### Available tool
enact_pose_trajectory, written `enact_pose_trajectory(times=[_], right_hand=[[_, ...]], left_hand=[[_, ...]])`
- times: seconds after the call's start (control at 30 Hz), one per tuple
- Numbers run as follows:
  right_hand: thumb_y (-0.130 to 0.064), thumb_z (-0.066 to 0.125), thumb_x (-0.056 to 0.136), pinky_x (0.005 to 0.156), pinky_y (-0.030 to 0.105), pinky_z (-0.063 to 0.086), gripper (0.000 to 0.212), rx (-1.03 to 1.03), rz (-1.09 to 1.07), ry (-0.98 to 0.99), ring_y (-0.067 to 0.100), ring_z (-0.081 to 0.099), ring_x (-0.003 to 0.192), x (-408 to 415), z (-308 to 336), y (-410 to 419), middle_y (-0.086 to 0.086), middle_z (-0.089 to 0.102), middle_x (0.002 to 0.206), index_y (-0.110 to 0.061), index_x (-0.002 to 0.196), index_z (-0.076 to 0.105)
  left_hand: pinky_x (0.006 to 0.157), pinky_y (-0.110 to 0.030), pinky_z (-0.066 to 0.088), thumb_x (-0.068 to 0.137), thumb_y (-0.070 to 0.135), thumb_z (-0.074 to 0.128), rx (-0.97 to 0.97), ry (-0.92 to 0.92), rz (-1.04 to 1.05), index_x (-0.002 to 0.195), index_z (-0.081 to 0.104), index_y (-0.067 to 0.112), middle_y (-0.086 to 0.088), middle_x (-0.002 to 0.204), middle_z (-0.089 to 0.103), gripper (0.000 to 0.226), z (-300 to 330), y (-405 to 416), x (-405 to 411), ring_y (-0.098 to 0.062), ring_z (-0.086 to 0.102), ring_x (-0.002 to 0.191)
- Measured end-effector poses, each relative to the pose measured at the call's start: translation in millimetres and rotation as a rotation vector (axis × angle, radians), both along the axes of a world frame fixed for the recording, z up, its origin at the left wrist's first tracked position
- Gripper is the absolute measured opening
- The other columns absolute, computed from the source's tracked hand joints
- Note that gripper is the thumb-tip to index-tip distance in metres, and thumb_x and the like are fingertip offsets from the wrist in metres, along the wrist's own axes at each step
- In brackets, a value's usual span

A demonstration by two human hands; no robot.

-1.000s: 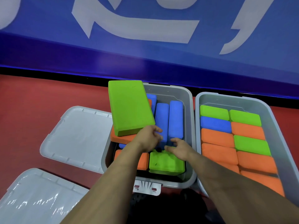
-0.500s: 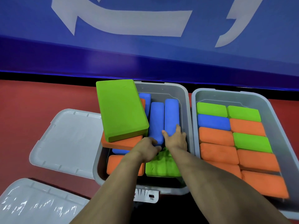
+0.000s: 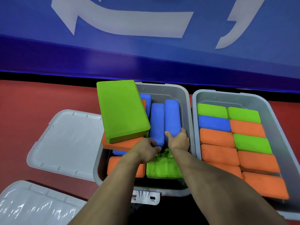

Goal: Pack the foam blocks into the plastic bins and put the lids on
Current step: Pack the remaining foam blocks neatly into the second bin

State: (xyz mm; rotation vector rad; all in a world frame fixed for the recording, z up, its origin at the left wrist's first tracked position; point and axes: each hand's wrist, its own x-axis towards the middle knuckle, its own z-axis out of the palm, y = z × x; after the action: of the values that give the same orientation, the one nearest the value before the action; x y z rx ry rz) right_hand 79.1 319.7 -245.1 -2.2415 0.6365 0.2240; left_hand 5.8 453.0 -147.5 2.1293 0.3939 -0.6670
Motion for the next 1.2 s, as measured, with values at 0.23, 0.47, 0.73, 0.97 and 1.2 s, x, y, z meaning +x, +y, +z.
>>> enact_pose_trajectory(times=[0.23, 0.47, 0.73, 0.97, 1.2], right_hand=[[-0.043, 0.073, 0.087, 0.092, 0.041, 0.047, 0.062, -0.032, -0.001, -0.189, 0.039, 0.061, 0.116, 1.6, 95.9, -13.6, 0.02, 0.065, 0.126, -0.003, 0.131, 0.054], [-0.039, 0.069, 0.093, 0.09, 0.038, 0.059, 0.045, 0.942, -0.273, -0.34, 0.018, 0.069, 0.106, -42.0, 183.4, -10.9, -0.001, 0.067, 0.122, -0.017, 0.127, 0.05], [-0.038, 0.054, 0.103, 0.106, 0.044, 0.05, 0.037, 1.255, 0.032, -0.176, 0.023, 0.071, 0.107, -45.4, 195.9, 42.2, 0.009, 0.066, 0.129, -0.016, 0.133, 0.05], [-0.038, 0.055, 0.103, 0.1, 0.032, 0.05, 0.018, 1.003, 0.209, -0.049, 0.015, 0.066, 0.114, -48.2, 176.0, 69.7, -0.004, 0.072, 0.118, -0.025, 0.101, 0.067], [-0.036, 0.065, 0.095, 0.095, 0.03, 0.051, 0.008, 0.776, 0.15, -0.107, 0.009, 0.065, 0.101, -39.2, 153.0, 53.3, -0.013, 0.07, 0.103, -0.029, 0.097, 0.069]], left_hand=[[0.079, -0.031, 0.049, 0.097, 0.033, 0.064, -0.016, -0.1, 0.091, 0.128, 0.06, 0.008, -0.019, 0.109, 0.071, 0.04, 56.2, -9.9, 5.1, -0.034, 0.068, 0.097], [0.106, -0.051, 0.046, 0.086, 0.066, 0.062, -0.315, -0.249, 0.803, 0.153, 0.033, 0.011, -0.012, 0.148, 0.047, 0.091, 106.8, 1.1, 6.7, -0.032, 0.051, 0.129], [0.092, -0.043, 0.058, 0.092, 0.054, 0.065, -0.971, -0.396, 0.971, 0.122, 0.066, 0.026, -0.002, 0.123, 0.07, 0.042, 119.3, 31.4, -13.6, -0.022, 0.07, 0.109], [0.077, -0.038, 0.062, 0.075, 0.047, 0.081, -0.493, -0.524, 1.262, 0.126, 0.051, 0.014, -0.001, 0.113, 0.068, 0.067, 105.2, 53.5, -13.2, -0.017, 0.071, 0.094], [0.106, -0.047, 0.041, 0.079, 0.051, 0.069, -0.088, -0.299, 1.203, 0.145, 0.042, 0.014, -0.017, 0.141, 0.041, 0.08, 101.7, 63.3, -14.2, -0.036, 0.042, 0.129]])
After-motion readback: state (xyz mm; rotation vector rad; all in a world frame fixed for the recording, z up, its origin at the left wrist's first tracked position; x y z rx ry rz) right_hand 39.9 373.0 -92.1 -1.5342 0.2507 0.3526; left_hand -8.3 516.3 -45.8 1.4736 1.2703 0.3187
